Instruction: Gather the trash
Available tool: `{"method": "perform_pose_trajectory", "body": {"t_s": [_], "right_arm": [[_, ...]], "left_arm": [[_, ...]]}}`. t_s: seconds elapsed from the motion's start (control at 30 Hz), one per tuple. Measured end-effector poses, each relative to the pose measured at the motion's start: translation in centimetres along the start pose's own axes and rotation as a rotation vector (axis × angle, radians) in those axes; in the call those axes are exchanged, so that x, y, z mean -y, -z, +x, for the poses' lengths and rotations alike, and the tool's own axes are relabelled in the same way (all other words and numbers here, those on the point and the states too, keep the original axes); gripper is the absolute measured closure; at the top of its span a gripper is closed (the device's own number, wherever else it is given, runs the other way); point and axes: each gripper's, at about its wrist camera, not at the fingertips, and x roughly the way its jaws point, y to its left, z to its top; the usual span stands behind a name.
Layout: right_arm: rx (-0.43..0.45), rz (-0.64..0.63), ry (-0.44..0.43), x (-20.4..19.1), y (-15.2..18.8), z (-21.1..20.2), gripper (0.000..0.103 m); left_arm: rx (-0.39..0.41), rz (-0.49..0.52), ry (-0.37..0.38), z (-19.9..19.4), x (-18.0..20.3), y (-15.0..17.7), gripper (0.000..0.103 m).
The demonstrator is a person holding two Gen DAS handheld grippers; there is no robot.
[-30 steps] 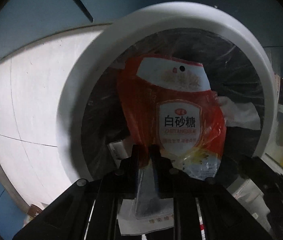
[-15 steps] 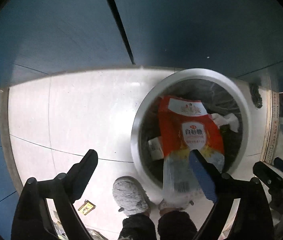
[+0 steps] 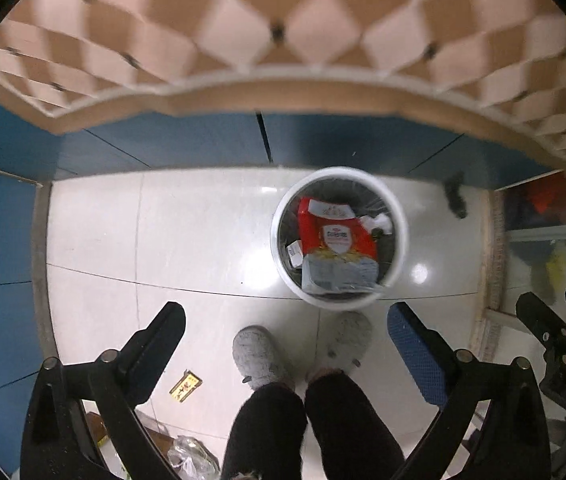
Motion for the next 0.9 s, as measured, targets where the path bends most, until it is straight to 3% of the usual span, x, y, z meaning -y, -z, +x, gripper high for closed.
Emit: {"method": "perform_pose_trajectory", "body": {"t_s": [0.4, 0.53, 0.8, 0.9], "right_arm": [[0.193, 0.009, -0.007, -1.2, 3.6, -26.3, 0.0], [0.246, 0.035, -0.058, -2.0, 5.6, -34.4, 0.0], [0.307, 0.066, -0.18, -3.5, 9.1, -45.8, 0.0], [0.318, 0.053, -0.22, -4.1, 10.2, -48.6, 0.0]], "left_arm": [[0.216, 0.034, 0.093, -22.9, -1.6, 4.0, 0.0], [0.272, 0.074, 0.173, -28.8, -2.3, 5.4, 0.0], [0.318, 0.109, 0.341, -37.9, -4.3, 8.0, 0.0], [0.329, 0.101, 0.365, -40.3, -4.6, 8.8, 0.0]]}}
